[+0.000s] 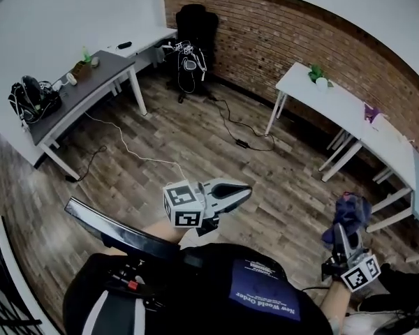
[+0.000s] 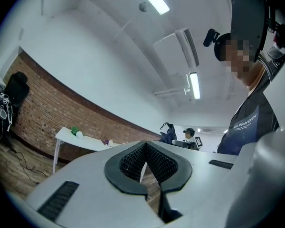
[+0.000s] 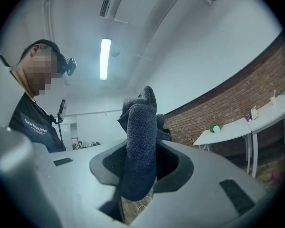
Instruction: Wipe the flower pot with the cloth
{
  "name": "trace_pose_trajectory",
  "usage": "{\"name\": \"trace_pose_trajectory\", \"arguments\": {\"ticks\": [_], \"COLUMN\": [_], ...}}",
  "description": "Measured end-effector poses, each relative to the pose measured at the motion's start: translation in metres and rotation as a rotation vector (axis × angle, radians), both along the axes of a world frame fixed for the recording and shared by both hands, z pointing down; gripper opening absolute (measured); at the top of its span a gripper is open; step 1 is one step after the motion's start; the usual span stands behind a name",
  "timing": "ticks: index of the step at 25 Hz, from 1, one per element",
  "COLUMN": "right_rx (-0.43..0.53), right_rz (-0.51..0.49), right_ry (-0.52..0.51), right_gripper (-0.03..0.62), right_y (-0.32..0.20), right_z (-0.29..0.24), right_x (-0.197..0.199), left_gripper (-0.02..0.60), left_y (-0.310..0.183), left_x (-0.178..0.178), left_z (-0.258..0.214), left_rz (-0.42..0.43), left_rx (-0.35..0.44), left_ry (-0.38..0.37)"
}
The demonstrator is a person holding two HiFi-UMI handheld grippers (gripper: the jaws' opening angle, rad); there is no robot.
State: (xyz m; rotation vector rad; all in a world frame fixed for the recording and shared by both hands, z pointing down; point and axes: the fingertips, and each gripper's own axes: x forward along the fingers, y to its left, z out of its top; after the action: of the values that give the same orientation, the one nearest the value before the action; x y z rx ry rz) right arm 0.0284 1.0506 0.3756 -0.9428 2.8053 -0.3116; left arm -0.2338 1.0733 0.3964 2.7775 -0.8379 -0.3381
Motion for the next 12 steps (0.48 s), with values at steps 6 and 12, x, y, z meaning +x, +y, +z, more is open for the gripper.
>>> {"name": "trace_pose_trajectory", "arguments": {"ticks": [6,12], "right_rx": [0.022,0.014], "right_rz": [-0.13,-0.184], "right_ry": [0.024,0.014], "right_gripper": [0.114,0.114], "right_y": [-0.124,-0.216], "right_z": [-0.021,-0.019], "right_x": [0.036,0.051], "left_gripper": [0.003,0.003], "left_y": [-0.099,-0.171], "left_x": [0.056,0.081], "left_z": [-0.024,-0.021], "left_rz": [-0.068,-0.105], "left_rx": [0.031,0.016], "left_ry": [-0.004,-0.007]}}
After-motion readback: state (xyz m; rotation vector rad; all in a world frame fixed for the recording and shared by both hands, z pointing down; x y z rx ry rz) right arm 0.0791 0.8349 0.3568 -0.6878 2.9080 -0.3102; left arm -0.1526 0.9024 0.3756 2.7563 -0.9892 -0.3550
